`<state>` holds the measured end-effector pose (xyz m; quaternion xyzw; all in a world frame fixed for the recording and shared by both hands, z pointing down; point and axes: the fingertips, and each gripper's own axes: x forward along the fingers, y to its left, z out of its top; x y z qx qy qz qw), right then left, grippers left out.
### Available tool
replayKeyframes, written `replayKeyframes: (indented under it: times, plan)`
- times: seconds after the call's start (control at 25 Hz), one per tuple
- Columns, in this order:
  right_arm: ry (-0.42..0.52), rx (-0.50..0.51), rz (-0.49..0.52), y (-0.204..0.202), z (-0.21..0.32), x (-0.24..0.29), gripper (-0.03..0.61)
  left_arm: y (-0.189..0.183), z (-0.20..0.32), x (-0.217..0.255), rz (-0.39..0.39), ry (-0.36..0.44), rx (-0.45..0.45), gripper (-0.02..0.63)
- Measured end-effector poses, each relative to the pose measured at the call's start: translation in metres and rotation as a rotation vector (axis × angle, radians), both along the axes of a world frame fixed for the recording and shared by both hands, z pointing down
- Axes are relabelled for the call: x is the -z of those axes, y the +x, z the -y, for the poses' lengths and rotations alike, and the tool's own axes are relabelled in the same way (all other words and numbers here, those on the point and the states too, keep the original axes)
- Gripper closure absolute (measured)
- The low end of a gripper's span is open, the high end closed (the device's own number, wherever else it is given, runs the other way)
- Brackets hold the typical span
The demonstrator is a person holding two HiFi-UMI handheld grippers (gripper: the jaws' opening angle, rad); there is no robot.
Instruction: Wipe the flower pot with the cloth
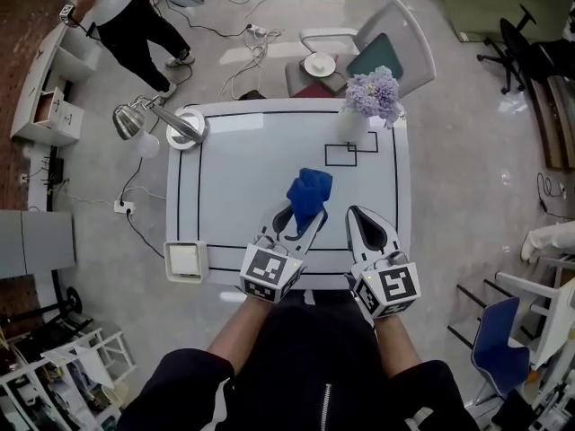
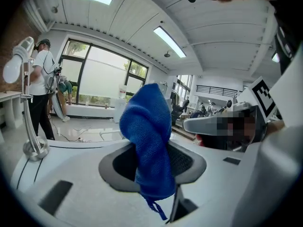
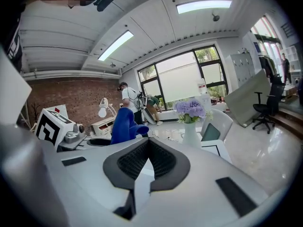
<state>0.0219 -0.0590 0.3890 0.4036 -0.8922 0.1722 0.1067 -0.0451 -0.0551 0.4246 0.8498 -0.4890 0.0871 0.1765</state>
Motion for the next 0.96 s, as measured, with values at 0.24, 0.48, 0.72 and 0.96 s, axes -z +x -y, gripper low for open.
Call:
replayKeyframes:
  times: [0.24, 0.48, 0.72, 0.96]
  plan:
    - [0.007, 0.047, -0.011, -0.014, -0.006, 0.01, 0.571, -0.011, -0.016, 0.003, 0.003, -0.005, 0.028, 0.457]
    - [0.011, 0.065, -0.021, -0.02, -0.011, 0.016, 0.571, -0.014, -0.015, 0.016, -0.012, -0.006, 0.048, 0.457]
    - [0.025, 0.08, -0.037, -0.016, -0.014, 0.015, 0.571, -0.012, -0.02, 0.004, 0.003, 0.0, 0.048, 0.457]
    - [0.024, 0.086, -0.035, -0.014, -0.016, 0.015, 0.571, -0.002, -0.018, 0.017, -0.003, 0.001, 0.037, 0.457]
